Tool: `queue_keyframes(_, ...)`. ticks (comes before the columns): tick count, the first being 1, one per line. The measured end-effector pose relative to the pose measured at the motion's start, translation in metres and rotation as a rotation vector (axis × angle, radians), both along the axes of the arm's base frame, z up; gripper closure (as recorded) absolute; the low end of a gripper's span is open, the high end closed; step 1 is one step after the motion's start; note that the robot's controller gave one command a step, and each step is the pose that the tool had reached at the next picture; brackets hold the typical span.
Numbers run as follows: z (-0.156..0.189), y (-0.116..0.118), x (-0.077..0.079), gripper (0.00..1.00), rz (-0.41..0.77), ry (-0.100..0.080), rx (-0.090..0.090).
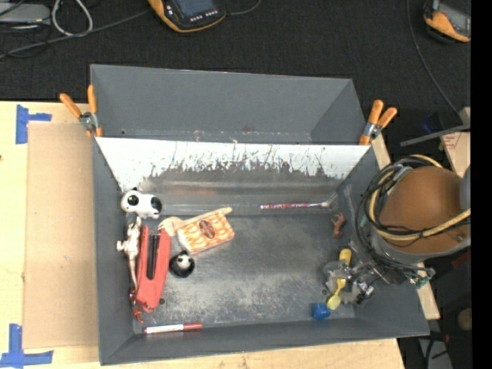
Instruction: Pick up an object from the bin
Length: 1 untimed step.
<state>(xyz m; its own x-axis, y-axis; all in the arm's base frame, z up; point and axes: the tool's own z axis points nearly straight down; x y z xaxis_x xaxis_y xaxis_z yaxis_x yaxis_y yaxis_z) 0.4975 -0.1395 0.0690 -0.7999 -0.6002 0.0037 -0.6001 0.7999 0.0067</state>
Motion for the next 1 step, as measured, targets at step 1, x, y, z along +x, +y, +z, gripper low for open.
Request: queue_keyframes(1, 0.0003, 0.0001, 0.0, 1.0, 0.0, 0.0, 0.0)
